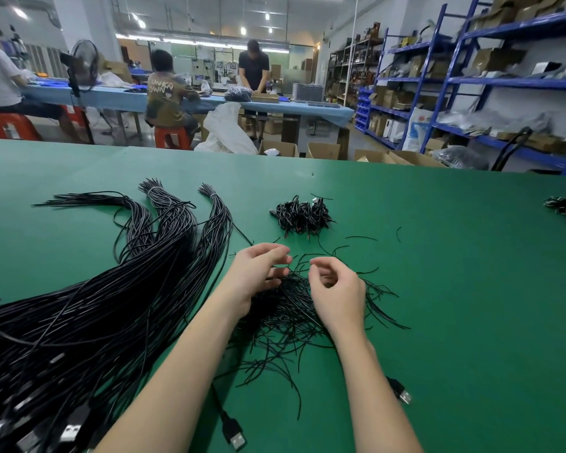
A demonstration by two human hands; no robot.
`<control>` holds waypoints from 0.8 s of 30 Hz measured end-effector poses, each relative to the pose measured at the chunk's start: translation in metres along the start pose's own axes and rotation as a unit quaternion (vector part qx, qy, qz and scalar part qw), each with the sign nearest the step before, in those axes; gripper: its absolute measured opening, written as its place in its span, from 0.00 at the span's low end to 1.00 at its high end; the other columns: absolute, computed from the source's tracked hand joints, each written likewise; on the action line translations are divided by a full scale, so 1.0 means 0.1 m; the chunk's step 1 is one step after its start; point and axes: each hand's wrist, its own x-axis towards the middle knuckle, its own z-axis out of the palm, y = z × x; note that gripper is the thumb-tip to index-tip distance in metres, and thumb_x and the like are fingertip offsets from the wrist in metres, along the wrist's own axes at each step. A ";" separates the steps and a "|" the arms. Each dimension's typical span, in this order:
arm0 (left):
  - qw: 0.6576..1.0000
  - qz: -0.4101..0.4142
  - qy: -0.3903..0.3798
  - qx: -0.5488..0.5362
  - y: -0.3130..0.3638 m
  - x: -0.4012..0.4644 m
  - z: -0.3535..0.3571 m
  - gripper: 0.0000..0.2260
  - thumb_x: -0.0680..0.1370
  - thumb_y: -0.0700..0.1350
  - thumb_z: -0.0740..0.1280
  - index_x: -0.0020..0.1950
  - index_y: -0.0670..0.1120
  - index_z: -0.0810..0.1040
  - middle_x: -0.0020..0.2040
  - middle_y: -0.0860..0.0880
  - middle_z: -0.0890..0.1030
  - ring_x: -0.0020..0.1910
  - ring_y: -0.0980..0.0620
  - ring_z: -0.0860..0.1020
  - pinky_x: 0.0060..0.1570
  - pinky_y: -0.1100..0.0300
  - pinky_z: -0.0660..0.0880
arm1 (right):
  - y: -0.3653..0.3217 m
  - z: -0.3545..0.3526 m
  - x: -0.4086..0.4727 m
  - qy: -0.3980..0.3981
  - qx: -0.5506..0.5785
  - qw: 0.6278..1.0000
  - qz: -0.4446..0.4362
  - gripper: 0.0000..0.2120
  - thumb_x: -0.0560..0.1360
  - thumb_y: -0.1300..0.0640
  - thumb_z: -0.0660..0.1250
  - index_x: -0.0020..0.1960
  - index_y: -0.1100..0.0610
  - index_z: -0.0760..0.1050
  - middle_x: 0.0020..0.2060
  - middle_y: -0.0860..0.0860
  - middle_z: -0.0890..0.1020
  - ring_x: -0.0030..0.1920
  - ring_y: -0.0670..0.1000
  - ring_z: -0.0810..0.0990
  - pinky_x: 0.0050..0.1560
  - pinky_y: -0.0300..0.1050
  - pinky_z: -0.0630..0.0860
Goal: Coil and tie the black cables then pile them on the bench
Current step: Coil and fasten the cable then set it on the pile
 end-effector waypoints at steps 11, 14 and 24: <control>0.991 0.052 0.027 0.117 0.01 -0.04 -0.06 0.05 0.79 0.47 0.70 0.51 0.47 0.83 0.39 0.54 0.85 0.36 0.56 0.79 0.35 0.66 0.73 | -0.02 0.04 -0.02 -0.040 -0.033 0.997 -0.057 0.05 0.76 0.52 0.68 0.46 0.43 0.82 0.34 0.40 0.82 0.40 0.40 0.81 0.45 0.45 0.81; 0.980 0.080 0.061 0.170 0.00 -0.02 -0.10 0.04 0.78 0.47 0.70 0.48 0.48 0.84 0.39 0.51 0.85 0.33 0.56 0.75 0.39 0.62 0.72 | -0.02 0.03 -0.01 -0.048 -0.042 0.996 -0.056 0.05 0.76 0.52 0.69 0.45 0.44 0.82 0.34 0.39 0.82 0.38 0.39 0.81 0.44 0.44 0.81; 0.938 0.085 0.102 0.321 -0.06 -0.01 -0.19 0.05 0.77 0.51 0.70 0.45 0.51 0.83 0.39 0.52 0.82 0.34 0.59 0.75 0.36 0.64 0.70 | -0.03 0.04 -0.02 -0.150 -0.120 0.980 -0.053 0.04 0.71 0.42 0.71 0.45 0.40 0.81 0.37 0.32 0.82 0.38 0.35 0.77 0.39 0.39 0.75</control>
